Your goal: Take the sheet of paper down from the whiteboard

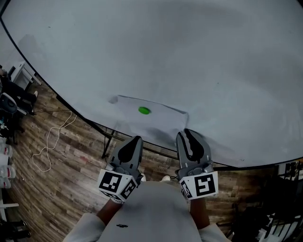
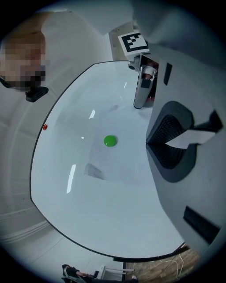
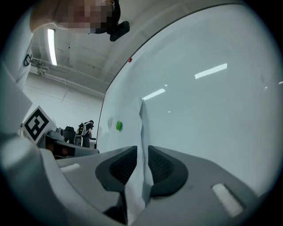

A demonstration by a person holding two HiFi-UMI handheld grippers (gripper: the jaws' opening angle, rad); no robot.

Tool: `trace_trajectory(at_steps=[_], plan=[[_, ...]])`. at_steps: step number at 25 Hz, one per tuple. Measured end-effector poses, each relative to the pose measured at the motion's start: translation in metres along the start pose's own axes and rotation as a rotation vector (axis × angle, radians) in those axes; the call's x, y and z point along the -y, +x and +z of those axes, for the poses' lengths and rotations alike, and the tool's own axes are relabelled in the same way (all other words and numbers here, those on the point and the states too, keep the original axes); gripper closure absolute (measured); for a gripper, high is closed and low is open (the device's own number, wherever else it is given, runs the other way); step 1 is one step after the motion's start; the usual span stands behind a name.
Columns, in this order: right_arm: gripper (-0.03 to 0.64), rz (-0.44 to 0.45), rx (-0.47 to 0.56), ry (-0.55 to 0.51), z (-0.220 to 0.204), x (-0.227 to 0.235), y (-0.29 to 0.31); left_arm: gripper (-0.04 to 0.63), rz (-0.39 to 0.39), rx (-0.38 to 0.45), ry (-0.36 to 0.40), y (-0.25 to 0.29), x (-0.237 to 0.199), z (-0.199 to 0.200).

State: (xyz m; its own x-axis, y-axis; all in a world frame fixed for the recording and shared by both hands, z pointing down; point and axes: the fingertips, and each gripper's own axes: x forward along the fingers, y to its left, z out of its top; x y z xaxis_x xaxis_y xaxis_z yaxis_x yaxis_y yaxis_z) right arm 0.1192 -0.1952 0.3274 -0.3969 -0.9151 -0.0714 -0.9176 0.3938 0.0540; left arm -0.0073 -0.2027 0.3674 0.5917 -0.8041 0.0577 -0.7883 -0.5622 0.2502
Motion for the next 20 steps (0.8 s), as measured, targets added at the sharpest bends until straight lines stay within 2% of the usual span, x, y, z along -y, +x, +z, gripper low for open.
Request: trace_trajectory(at_steps=[11, 12, 14, 20], plan=[[0.544, 0.062, -0.006, -0.031, 0.007, -0.011, 0.009, 0.589, 0.036, 0.008, 0.008, 0.005, 0.006, 0.006], [0.549, 0.054, -0.008, -0.037, 0.008, -0.01, 0.01, 0.589, 0.04, 0.01, 0.01, 0.005, 0.006, 0.006], [0.603, 0.046, -0.008, -0.024, 0.008, -0.005, 0.012, 0.589, 0.047, 0.012, 0.014, 0.006, 0.006, 0.007], [0.606, 0.067, 0.001, 0.013, 0.008, -0.002, 0.012, 0.589, 0.063, 0.032, 0.033, 0.008, 0.007, 0.016]])
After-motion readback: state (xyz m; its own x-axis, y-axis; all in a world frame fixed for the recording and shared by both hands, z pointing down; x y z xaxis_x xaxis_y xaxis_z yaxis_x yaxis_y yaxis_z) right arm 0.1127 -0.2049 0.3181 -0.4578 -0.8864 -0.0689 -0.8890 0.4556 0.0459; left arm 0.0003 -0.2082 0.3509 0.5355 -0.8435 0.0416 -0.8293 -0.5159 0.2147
